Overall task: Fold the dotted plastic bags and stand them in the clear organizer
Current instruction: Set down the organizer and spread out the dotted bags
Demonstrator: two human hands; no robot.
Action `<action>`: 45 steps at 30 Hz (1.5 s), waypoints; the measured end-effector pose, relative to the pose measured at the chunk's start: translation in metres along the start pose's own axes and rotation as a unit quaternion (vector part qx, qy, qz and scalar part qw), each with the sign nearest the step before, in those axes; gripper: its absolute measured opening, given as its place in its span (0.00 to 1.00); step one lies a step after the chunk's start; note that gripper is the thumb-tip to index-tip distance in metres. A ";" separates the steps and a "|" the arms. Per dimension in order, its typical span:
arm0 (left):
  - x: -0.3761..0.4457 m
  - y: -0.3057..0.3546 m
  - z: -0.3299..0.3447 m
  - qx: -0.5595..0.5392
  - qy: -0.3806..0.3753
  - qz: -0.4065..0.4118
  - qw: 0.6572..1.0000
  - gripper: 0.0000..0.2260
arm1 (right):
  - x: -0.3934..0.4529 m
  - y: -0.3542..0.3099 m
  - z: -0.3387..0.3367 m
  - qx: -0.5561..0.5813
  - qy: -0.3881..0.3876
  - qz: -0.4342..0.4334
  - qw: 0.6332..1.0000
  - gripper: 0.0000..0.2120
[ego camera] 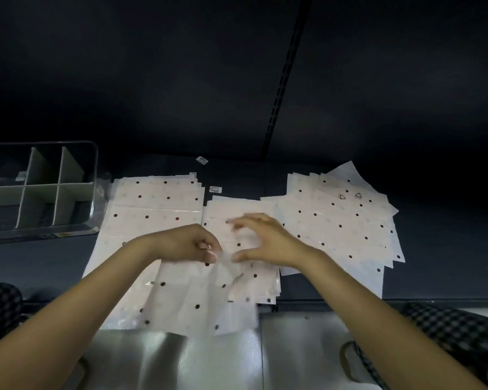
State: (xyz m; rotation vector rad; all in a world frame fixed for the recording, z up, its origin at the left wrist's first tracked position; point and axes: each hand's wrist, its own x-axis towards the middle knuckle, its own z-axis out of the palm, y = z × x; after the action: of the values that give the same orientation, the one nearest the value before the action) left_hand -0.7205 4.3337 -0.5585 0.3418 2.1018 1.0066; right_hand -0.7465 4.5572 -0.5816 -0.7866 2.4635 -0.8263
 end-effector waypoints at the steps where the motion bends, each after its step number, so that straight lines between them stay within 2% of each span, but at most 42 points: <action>1: 0.002 0.006 -0.004 0.021 0.001 0.000 1.000 0.03 | 0.004 -0.006 0.006 0.011 -0.016 0.000 1.000 0.18; 2: 0.003 0.010 -0.009 0.058 0.028 -0.005 0.998 0.02 | 0.007 -0.009 0.010 0.040 -0.019 0.007 0.999 0.07; 3: 0.003 0.014 -0.014 0.122 0.088 -0.016 0.989 0.03 | 0.009 -0.005 0.014 0.080 -0.008 0.030 0.996 0.09; 4: 0.003 0.016 -0.018 0.196 0.180 -0.028 0.964 0.06 | 0.009 -0.002 0.016 0.127 0.012 0.066 0.990 0.13; 6: 0.005 0.016 -0.017 0.284 0.378 0.003 0.881 0.14 | 0.009 0.009 0.016 0.193 0.070 0.159 0.966 0.17; 7: 0.007 0.016 -0.012 0.290 0.431 0.047 0.853 0.16 | 0.009 0.017 0.018 0.208 0.097 0.201 0.952 0.18; 8: 0.009 0.015 -0.004 0.292 0.450 0.087 0.839 0.18 | 0.008 0.025 0.020 0.218 0.121 0.243 0.938 0.19; 9: 0.012 0.013 0.005 0.297 0.441 0.111 0.840 0.19 | 0.007 0.032 0.022 0.227 0.141 0.284 0.921 0.19; 11: 0.020 0.005 0.028 0.318 0.366 0.103 0.868 0.22 | 0.005 0.044 0.028 0.244 0.157 0.341 0.894 0.18; 14: 0.032 -0.020 0.059 0.348 0.199 0.034 0.915 0.26 | -0.002 0.054 0.034 0.225 0.147 0.354 0.896 0.18; 15: 0.034 -0.028 0.068 0.359 0.148 0.019 0.921 0.29 | -0.005 0.057 0.034 0.189 0.158 0.349 0.904 0.18; 17: 0.036 -0.040 0.079 0.372 0.083 0.010 0.924 0.43 | -0.017 0.067 0.029 0.079 0.215 0.345 0.910 0.15; 19: 0.037 -0.047 0.084 0.382 0.055 -0.001 0.923 0.52 | -0.033 0.086 0.023 -0.050 0.258 0.330 0.907 0.17; 21: 0.038 -0.051 0.084 0.382 0.057 0.001 0.922 0.48 | -0.053 0.106 0.016 -0.137 0.215 0.350 0.901 0.29; 23: 0.038 -0.054 0.085 0.381 0.059 0.003 0.923 0.40 | -0.069 0.119 0.016 -0.158 0.186 0.391 0.887 0.32; 27: 0.038 -0.058 0.086 0.371 0.059 -0.004 0.927 0.33 | -0.076 0.126 0.021 -0.165 0.245 0.386 0.874 0.14; 32: 0.038 -0.033 0.074 0.294 0.049 -0.005 0.955 0.33 | -0.069 0.108 0.006 -0.050 0.344 0.377 0.859 0.17; 35: 0.036 -0.003 0.073 0.116 0.085 0.011 0.990 0.36 | -0.048 0.078 -0.011 0.134 0.407 0.354 0.831 0.18; 36: 0.035 0.011 0.075 0.028 0.088 0.004 0.996 0.39 | -0.037 0.065 -0.015 0.227 0.405 0.357 0.810 0.17; 38: 0.031 0.034 0.079 -0.138 0.072 -0.013 0.988 0.39 | -0.019 0.036 -0.018 0.441 0.360 0.354 0.742 0.13; 40: 0.032 0.046 0.081 -0.240 0.095 -0.020 0.966 0.26 | -0.007 0.009 -0.018 0.589 0.303 0.315 0.680 0.09; 42: 0.033 0.051 0.075 -0.292 0.198 -0.069 0.933 0.16 | 0.000 -0.003 -0.017 0.626 0.259 0.273 0.683 0.10; 44: 0.032 0.042 0.058 -0.258 0.267 -0.128 0.919 0.14 | 0.000 0.000 -0.019 0.598 0.245 0.254 0.720 0.11; 45: 0.028 0.036 0.043 -0.241 0.266 -0.148 0.922 0.15 | -0.001 0.007 -0.021 0.560 0.257 0.259 0.744 0.10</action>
State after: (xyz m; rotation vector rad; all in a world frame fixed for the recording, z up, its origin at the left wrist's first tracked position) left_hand -0.7107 4.3953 -0.5627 -0.5404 2.1691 1.4941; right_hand -0.7595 4.5707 -0.5706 0.6092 1.7689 -2.0950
